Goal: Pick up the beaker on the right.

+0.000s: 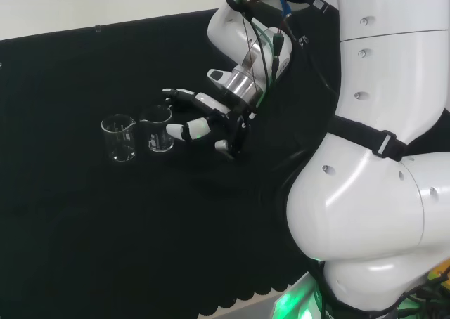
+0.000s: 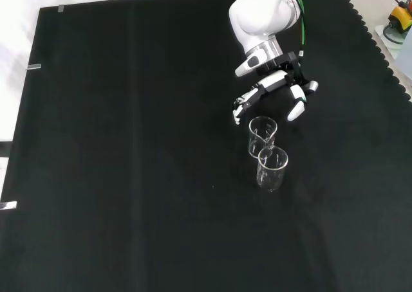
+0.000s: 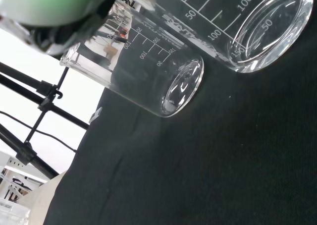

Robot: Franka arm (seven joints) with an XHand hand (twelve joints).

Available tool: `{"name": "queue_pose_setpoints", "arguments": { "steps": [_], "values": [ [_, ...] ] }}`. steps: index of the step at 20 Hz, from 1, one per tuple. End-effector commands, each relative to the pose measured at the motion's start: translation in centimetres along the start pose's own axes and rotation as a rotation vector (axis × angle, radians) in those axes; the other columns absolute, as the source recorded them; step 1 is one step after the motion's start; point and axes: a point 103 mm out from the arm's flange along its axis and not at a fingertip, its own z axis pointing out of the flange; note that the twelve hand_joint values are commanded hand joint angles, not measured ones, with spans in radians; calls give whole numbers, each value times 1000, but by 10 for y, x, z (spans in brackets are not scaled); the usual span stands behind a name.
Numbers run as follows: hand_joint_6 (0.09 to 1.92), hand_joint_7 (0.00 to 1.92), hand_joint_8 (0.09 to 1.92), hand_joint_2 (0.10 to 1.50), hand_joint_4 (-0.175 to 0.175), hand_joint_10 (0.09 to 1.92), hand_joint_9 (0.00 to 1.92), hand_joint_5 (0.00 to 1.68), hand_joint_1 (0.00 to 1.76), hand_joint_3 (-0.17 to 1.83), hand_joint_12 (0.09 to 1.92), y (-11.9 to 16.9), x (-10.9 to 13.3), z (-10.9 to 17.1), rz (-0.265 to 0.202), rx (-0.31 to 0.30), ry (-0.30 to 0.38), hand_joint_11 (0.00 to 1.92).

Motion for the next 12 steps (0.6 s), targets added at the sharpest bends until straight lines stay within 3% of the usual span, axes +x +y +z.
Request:
{"name": "queue_pose_setpoints", "arguments": {
  "steps": [1, 12],
  "values": [
    [87, 206, 573, 315, -35, 607, 278, 247, 816, 1028, 1136, 2, 0, 5, -5, -13, 4, 0],
    [87, 206, 574, 313, -35, 606, 280, 256, 815, 1015, 1132, 6, -2, 12, -2, 10, 1, 0]
  ]
}}
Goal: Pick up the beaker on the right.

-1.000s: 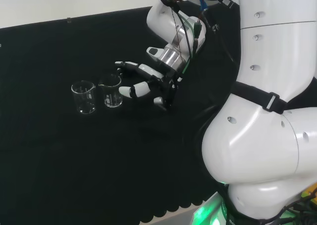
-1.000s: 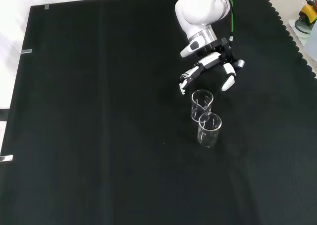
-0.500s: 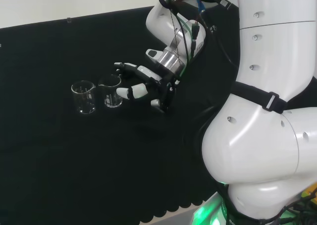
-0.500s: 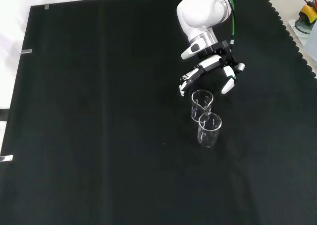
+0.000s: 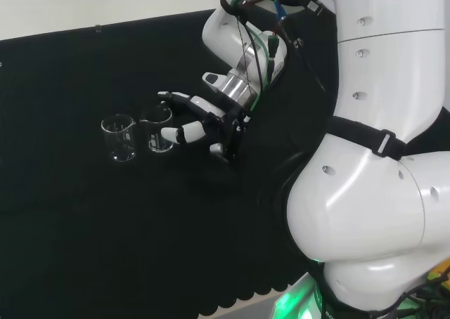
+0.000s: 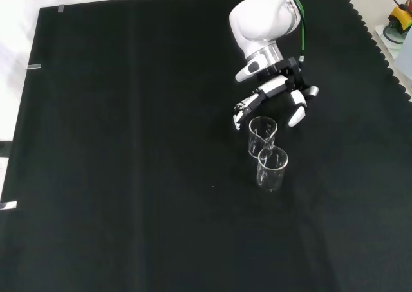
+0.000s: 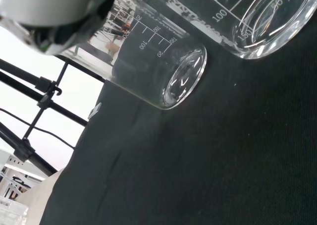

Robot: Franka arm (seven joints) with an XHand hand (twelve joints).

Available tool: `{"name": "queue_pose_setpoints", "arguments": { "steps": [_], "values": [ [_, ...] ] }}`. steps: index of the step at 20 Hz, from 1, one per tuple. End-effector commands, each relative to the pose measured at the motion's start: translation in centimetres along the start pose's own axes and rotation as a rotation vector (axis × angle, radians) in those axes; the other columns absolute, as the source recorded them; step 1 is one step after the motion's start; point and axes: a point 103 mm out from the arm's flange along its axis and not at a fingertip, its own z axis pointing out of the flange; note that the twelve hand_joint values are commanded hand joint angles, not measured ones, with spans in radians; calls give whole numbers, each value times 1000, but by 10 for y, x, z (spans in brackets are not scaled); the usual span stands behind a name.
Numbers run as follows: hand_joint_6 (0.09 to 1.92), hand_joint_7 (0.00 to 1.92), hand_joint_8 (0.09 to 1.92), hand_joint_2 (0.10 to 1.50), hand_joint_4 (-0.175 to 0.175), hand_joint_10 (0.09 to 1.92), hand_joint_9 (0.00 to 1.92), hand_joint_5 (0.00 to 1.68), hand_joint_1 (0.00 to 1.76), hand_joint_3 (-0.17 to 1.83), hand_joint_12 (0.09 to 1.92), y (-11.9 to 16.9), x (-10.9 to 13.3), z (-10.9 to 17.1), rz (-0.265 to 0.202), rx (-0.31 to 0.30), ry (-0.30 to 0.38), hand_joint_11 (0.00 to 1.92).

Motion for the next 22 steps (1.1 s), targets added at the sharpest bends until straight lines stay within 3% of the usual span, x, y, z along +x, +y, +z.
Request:
{"name": "queue_pose_setpoints", "arguments": {
  "steps": [1, 6, 22],
  "values": [
    [87, 206, 574, 313, -35, 606, 279, 256, 816, 1014, 1131, -1, -2, -2, -1, 1, 2, 0],
    [87, 209, 576, 315, -36, 605, 280, 259, 835, 1009, 1130, 5, -1, 4, 14, -17, -4, 0],
    [87, 232, 587, 321, -38, 608, 293, 295, 864, 1011, 1131, 21, 0, 8, -6, 6, -19, 0]
  ]
}}
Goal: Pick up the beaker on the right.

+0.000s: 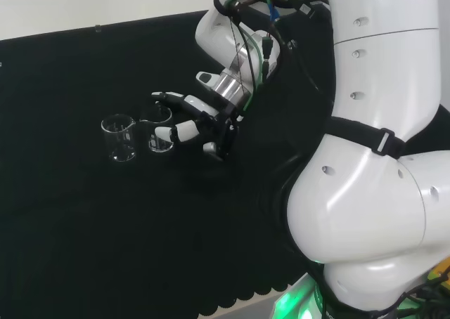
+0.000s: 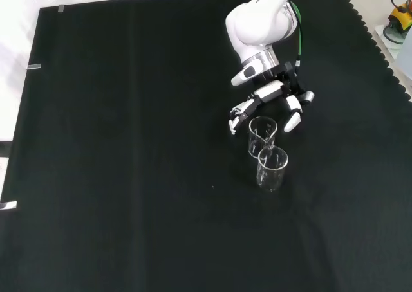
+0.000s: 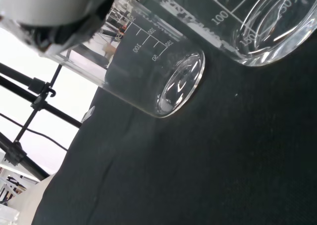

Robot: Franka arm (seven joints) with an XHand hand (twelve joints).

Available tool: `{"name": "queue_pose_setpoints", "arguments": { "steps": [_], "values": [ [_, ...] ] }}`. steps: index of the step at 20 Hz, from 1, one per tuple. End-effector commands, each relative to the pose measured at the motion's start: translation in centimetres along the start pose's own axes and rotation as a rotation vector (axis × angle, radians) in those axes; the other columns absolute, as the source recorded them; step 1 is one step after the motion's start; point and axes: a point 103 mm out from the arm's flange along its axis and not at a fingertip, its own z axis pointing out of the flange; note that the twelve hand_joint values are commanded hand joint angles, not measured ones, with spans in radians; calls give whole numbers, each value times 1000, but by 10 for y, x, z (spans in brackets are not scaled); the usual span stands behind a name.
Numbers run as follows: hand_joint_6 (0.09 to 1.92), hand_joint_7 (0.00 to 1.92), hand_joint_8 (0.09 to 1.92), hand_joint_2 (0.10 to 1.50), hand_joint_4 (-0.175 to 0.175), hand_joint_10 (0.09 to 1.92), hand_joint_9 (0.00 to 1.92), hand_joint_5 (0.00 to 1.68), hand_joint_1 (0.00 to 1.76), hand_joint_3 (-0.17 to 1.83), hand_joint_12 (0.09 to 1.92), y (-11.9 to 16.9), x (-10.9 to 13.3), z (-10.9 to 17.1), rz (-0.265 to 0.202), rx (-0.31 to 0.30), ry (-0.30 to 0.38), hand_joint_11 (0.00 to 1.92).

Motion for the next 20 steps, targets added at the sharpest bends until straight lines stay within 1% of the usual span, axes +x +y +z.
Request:
{"name": "queue_pose_setpoints", "arguments": {
  "steps": [1, 11, 13, 20],
  "values": [
    [87, 234, 588, 322, -38, 608, 295, 300, 866, 1011, 1131, 4, 0, 1, -1, 8, -2, 0],
    [87, 243, 591, 322, -40, 607, 299, 323, 879, 1017, 1132, 10, -1, 7, -1, 18, 0, 0],
    [87, 243, 591, 322, -40, 607, 300, 326, 880, 1017, 1132, 11, -2, 11, -8, 32, -7, 0],
    [87, 253, 594, 321, -41, 606, 305, 371, 887, 1021, 1132, 14, -2, 11, -1, 27, -4, 0]
  ]
}}
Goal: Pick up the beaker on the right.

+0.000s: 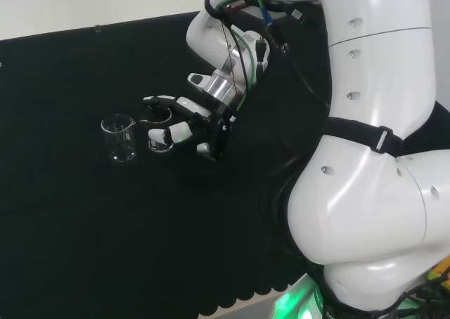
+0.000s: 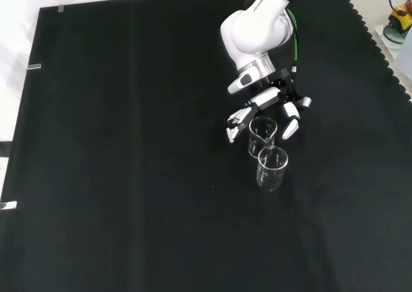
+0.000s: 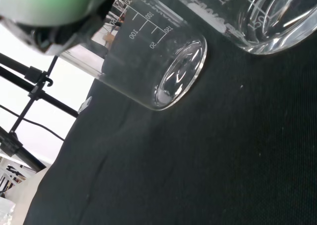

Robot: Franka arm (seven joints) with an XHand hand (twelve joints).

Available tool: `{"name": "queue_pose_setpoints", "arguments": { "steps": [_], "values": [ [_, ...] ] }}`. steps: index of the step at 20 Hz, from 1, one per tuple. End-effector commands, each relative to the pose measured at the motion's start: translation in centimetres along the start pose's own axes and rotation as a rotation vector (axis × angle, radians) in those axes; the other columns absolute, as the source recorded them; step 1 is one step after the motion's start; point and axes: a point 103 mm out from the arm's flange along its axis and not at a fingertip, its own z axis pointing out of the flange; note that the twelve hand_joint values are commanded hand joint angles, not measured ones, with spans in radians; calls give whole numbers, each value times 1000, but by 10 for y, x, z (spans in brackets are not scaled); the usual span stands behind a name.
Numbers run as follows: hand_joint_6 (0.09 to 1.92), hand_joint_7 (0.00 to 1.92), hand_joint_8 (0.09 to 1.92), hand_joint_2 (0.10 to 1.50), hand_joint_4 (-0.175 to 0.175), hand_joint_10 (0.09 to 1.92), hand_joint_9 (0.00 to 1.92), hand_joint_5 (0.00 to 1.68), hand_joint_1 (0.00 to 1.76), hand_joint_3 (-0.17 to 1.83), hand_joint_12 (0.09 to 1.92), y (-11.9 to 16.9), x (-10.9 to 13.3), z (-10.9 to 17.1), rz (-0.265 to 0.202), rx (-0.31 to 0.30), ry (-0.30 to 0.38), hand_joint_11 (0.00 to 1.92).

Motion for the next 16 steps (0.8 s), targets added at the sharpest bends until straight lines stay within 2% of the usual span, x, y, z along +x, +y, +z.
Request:
{"name": "queue_pose_setpoints", "arguments": {
  "steps": [1, 16],
  "values": [
    [87, 257, 595, 321, -41, 606, 308, 379, 888, 1021, 1132, 1, 0, 1, 2, -4, -3, 0],
    [87, 301, 599, 324, -41, 603, 341, 432, 905, 1025, 1156, 3, -1, 5, 6, -5, 7, 0]
  ]
}}
